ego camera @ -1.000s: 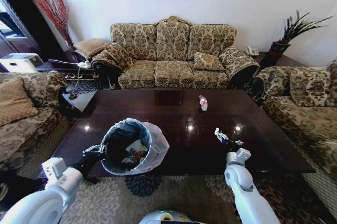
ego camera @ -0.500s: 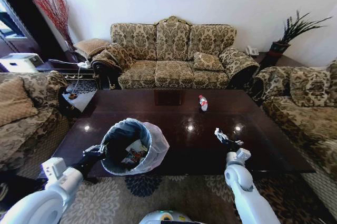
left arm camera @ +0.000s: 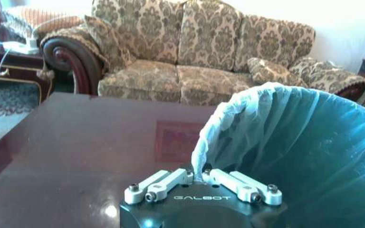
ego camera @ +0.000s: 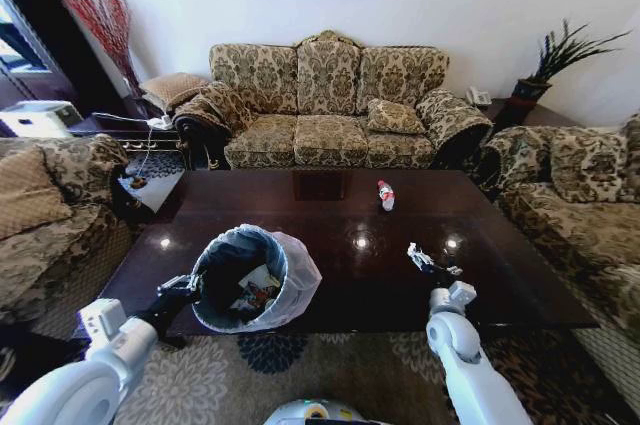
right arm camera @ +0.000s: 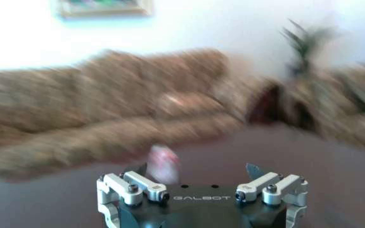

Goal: Move to the front of the table and place the trash on the table into the trash bin.

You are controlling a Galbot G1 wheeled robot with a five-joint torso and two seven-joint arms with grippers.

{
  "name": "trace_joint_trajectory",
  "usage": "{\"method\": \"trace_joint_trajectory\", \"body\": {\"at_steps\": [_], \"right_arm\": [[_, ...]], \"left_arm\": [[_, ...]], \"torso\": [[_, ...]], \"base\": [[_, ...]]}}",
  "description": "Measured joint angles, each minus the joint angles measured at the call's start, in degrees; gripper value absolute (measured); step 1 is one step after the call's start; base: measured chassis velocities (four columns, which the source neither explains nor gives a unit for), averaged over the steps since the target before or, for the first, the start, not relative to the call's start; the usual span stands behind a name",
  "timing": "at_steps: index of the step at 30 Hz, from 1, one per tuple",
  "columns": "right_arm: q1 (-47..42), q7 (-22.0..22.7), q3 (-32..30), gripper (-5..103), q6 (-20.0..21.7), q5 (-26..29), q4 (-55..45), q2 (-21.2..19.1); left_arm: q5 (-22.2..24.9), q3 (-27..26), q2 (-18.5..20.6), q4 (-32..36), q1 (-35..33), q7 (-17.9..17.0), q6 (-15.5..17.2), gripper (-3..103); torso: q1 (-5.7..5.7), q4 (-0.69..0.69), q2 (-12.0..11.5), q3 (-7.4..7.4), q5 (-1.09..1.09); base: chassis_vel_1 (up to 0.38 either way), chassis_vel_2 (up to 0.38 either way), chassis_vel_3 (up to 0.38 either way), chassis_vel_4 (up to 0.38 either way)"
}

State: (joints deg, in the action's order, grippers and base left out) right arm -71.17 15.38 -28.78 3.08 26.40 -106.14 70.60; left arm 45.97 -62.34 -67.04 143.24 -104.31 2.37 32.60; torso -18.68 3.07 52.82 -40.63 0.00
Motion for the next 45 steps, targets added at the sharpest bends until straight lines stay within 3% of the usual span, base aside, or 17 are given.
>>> {"method": "trace_joint_trajectory", "body": {"at_steps": [4, 7, 14, 19, 25, 28, 37, 45], "right_arm": [[3.75, -9.91, 2.50, 100, 3.48, -4.71, -7.64, -3.86], [4.22, -12.00, 2.95, 100, 4.65, -5.22, -9.05, -4.46], [1.23, -10.59, -2.38, 100, 6.68, -3.53, -4.03, -4.35], [-0.10, -11.13, -5.52, 100, 4.27, -1.48, 4.85, -6.03], [5.06, -11.63, -4.33, 100, 3.19, -1.81, 14.81, -5.15], [9.28, -10.48, -2.68, 100, 3.49, -1.82, 21.54, -2.86], [11.10, -10.40, -1.07, 102, 5.28, 0.95, 25.34, -1.43], [11.02, -11.34, -0.93, 76, 5.39, 1.29, 25.81, -1.74]], "left_arm": [[0.45, -0.03, 0.05, -0.01, 0.21, -0.52, -0.12, 0], [0.51, -0.12, 0.16, 0.00, 0.17, -0.51, -0.12, 0], [0.55, -0.34, 0.25, 0.00, 0.25, -0.58, -0.11, 0], [0.59, 0.28, 0.52, 0.00, 0.65, -0.66, -0.11, 0], [0.61, 0.44, 1.21, 0.00, 0.65, -0.72, -0.11, 0], [1.11, -0.56, 1.43, 0.00, 0.06, -0.78, -0.11, 0], [1.29, -0.85, 1.25, 0.00, -0.34, -0.82, -0.11, 0], [1.30, -0.71, 0.92, 0.00, -0.44, -0.98, -0.18, 0]], "torso": [[0.00, -0.02, 0.00, 0.00, -0.02], [0.00, -0.03, 0.00, 0.01, -0.03], [0.00, 0.00, 0.00, 0.00, 0.02], [0.01, 0.02, 0.00, 0.01, 0.00], [0.00, -0.02, 0.00, -0.01, 0.00], [-0.01, -0.02, 0.00, -0.01, 0.01], [0.00, 0.01, 0.00, -0.01, 0.01], [0.00, 0.00, 0.01, 0.00, 0.00]], "base": [[0.000, 0.000, 0.000, 0.000], [0.000, 0.000, 0.000, 0.000], [0.000, 0.000, 0.000, 0.000], [0.000, 0.000, 0.000, 0.000], [0.000, 0.000, 0.000, 0.000], [0.000, 0.000, 0.000, 0.000], [0.000, 0.000, 0.000, 0.000], [0.000, 0.000, 0.000, 0.000]]}}
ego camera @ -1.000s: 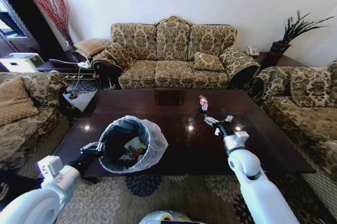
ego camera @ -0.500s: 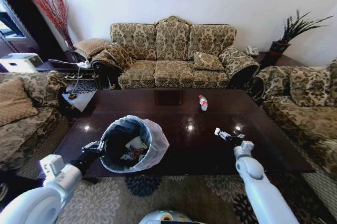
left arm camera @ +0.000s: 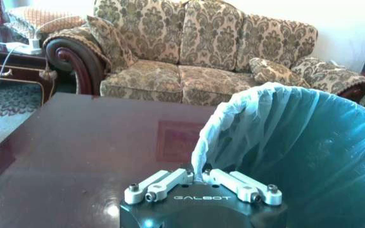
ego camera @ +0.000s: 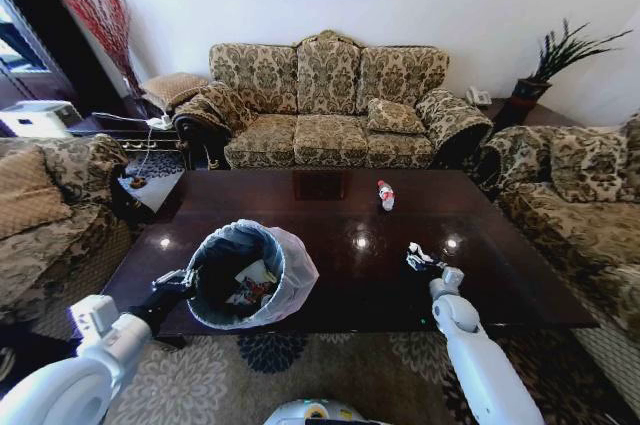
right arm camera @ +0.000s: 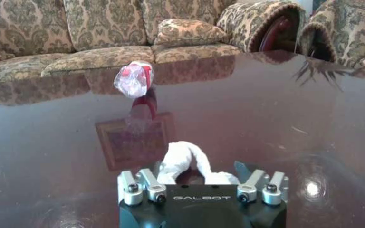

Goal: Move to the front of the table and place the trash on the table into the trash bin.

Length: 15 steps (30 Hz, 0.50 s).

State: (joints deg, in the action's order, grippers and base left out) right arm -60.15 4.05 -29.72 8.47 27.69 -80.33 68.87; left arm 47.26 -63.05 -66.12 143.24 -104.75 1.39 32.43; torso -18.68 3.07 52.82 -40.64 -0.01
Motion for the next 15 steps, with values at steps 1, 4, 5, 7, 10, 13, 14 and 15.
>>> {"method": "trace_joint_trajectory", "body": {"at_steps": [1, 4, 5, 7, 10, 13, 14, 15], "right_arm": [[-0.05, -0.13, 0.05, 71, -0.02, 0.00, -0.05, -0.08], [-0.20, -0.38, 0.09, 59, -0.13, -0.06, -0.27, -0.16], [-0.28, -0.40, 0.10, 54, -0.14, -0.08, -0.35, -0.16], [-0.33, -0.41, 0.10, 54, -0.15, -0.10, -0.40, -0.14], [-0.56, -0.45, 0.10, 38, -0.36, -0.12, -0.53, -0.10], [-0.76, -0.45, 0.08, 27, -0.40, -0.10, -0.81, -0.09], [-0.81, -0.45, 0.05, 22, -0.40, -0.09, -0.85, -0.08], [-0.81, -0.45, 0.05, 22, -0.40, -0.09, -0.85, -0.08]], "left_arm": [[0.00, 0.07, -0.12, 0.00, -0.03, -0.08, -0.07, 0], [0.00, 0.18, -0.33, 0.00, -0.09, -0.16, -0.13, 0], [0.00, 0.20, -0.35, 0.00, -0.09, -0.17, -0.12, 0], [0.00, 0.20, -0.35, 0.00, -0.09, -0.18, -0.13, 0], [0.00, 0.14, -0.24, 0.00, -0.17, -0.20, -0.14, 0], [0.00, 0.14, -0.11, 0.00, -0.22, -0.20, -0.15, 0], [0.00, 0.14, -0.06, 0.00, -0.20, -0.21, -0.15, 0], [0.00, 0.14, -0.06, 0.00, -0.20, -0.21, -0.15, 0]], "torso": [[0.00, 0.00, 0.01, 0.00, 0.01], [0.00, 0.00, 0.01, 0.01, 0.00], [0.00, -0.01, 0.01, 0.01, 0.00], [0.00, -0.01, 0.01, 0.01, 0.00], [0.00, -0.01, 0.01, 0.01, 0.00], [0.00, 0.00, 0.01, 0.01, 0.00], [0.00, 0.00, 0.01, 0.01, 0.00], [0.00, 0.00, 0.01, 0.01, 0.00]], "base": [[0.000, 0.000, 0.000, 0.000], [0.000, 0.000, 0.000, 0.000], [0.000, 0.000, 0.000, 0.000], [0.000, 0.000, 0.000, 0.000], [0.000, 0.000, 0.000, 0.000], [0.000, 0.000, 0.000, 0.000], [0.000, 0.000, 0.000, 0.000], [0.000, 0.000, 0.000, 0.000]]}}
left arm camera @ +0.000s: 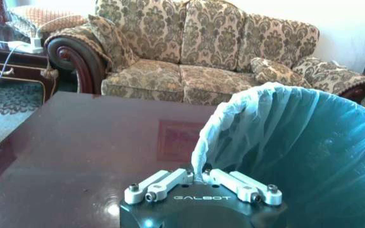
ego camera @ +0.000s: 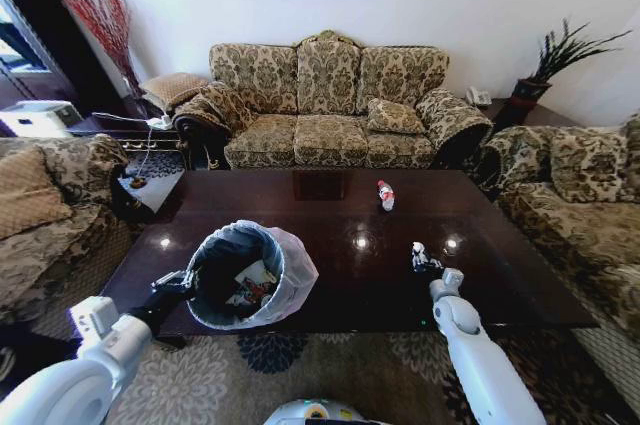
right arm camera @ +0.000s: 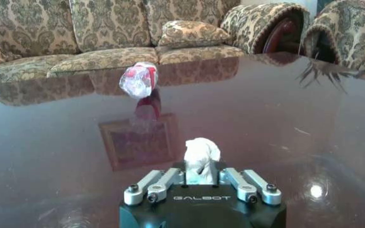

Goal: Move to the front of the table and place the trash on the table into the trash bin.

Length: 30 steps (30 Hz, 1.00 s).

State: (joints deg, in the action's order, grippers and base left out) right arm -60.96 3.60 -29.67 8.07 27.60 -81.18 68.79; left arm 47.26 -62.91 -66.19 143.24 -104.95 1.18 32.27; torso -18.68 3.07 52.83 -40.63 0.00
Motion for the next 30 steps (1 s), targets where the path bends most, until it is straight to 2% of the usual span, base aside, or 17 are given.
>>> {"method": "trace_joint_trajectory", "body": {"at_steps": [3, 6, 20, 24, 27, 30], "right_arm": [[-0.19, 0.05, -0.02, 6, 0.00, 0.53, -0.04, 0.02], [-0.32, 0.09, -0.07, 1, -0.11, 0.81, -0.03, -0.06], [-1.56, 0.63, -0.88, 0, -0.93, 1.87, -1.62, -0.69], [-2.94, 0.68, -1.27, 0, -1.43, 2.36, -6.23, -0.95], [-4.87, -0.01, -1.63, 0, -3.66, 3.26, -15.24, -1.50], [-4.97, -0.01, -1.83, 0, -3.32, 3.64, -17.99, -1.63]], "left_arm": [[0.00, 0.00, -0.14, 0.00, 0.01, -0.01, -0.01, 0], [0.00, 0.02, -0.34, 0.00, -0.11, -0.02, -0.03, 0], [0.00, 0.26, -0.55, 0.00, 0.02, -0.02, -0.11, 0], [0.00, 0.16, -0.40, 0.00, -0.02, -0.02, -0.14, 0], [0.00, 0.16, 0.62, 0.00, -0.11, -0.05, -0.15, 0], [0.04, 0.16, 0.96, 0.00, -0.05, -0.06, -0.15, 0]], "torso": [[0.00, 0.00, 0.00, 0.00, 0.00], [0.00, 0.00, 0.00, 0.00, 0.00], [0.00, 0.00, 0.00, 0.00, 0.01], [0.00, 0.00, 0.00, 0.00, 0.01], [0.00, 0.00, 0.00, 0.00, 0.00], [0.00, 0.01, 0.00, 0.00, -0.01]], "base": [[0.000, 0.000, 0.000, 0.000], [0.000, 0.000, 0.000, 0.000], [0.000, 0.000, 0.000, 0.000], [0.000, 0.000, 0.000, 0.000], [0.000, 0.000, 0.000, 0.000], [0.000, 0.000, 0.000, 0.000]]}}
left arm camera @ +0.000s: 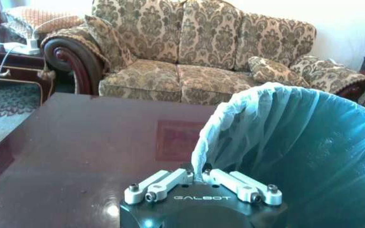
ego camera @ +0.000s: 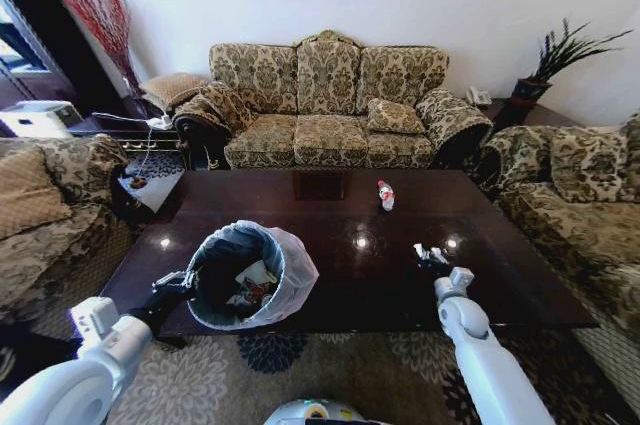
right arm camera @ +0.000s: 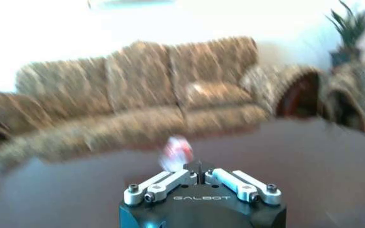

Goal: Move to the front of the table and place the trash on the table into the trash bin.

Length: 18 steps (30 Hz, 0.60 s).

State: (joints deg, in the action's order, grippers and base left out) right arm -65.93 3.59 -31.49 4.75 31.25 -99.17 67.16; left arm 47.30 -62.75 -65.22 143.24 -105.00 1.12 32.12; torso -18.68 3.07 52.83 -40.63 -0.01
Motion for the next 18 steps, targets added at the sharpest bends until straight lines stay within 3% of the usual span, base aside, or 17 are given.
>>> {"method": "trace_joint_trajectory", "body": {"at_steps": [5, 8, 10, 12, 13, 18], "right_arm": [[2.59, -0.23, -0.07, 5, 0.09, -3.41, 6.90, -0.38], [5.92, -1.77, 1.05, 21, -0.73, -5.09, 16.66, -0.57], [6.45, -1.92, 1.20, 21, -0.97, -5.38, 17.86, -0.48], [8.96, -2.78, 1.83, 32, -1.85, -7.04, 23.09, 0.44], [8.96, -2.78, 1.83, 32, -1.85, -7.04, 23.09, 0.44], [9.97, -4.08, 2.34, 54, -2.26, -8.26, 25.63, 1.28]], "left_arm": [[0.11, 0.50, -0.42, 0.00, 0.30, -0.03, 0.00, 0], [0.11, 0.94, -0.58, 0.00, 0.49, -0.02, 0.00, 0], [0.11, 0.97, -0.57, 0.00, 0.53, -0.02, 0.00, 0], [0.11, 1.11, -0.54, 0.00, 0.60, 0.00, 0.00, 0], [0.11, 1.11, -0.54, 0.00, 0.60, 0.00, 0.00, 0], [0.11, 1.21, -0.71, 0.00, 0.58, 0.03, 0.00, 0]], "torso": [[0.00, -0.01, 0.00, 0.00, 0.00], [0.00, 0.01, -0.01, -0.02, 0.03], [0.00, 0.02, -0.01, -0.02, 0.02], [0.00, -0.02, -0.02, -0.02, 0.02], [0.00, -0.02, -0.02, -0.02, 0.02], [0.00, 0.00, -0.02, -0.01, 0.02]], "base": [[0.000, 0.000, 0.000, 0.000], [0.000, 0.000, 0.000, 0.000], [0.000, 0.000, 0.000, 0.000], [0.000, 0.000, 0.000, 0.000], [0.000, 0.000, 0.000, 0.000], [0.000, 0.000, 0.000, 0.000]]}}
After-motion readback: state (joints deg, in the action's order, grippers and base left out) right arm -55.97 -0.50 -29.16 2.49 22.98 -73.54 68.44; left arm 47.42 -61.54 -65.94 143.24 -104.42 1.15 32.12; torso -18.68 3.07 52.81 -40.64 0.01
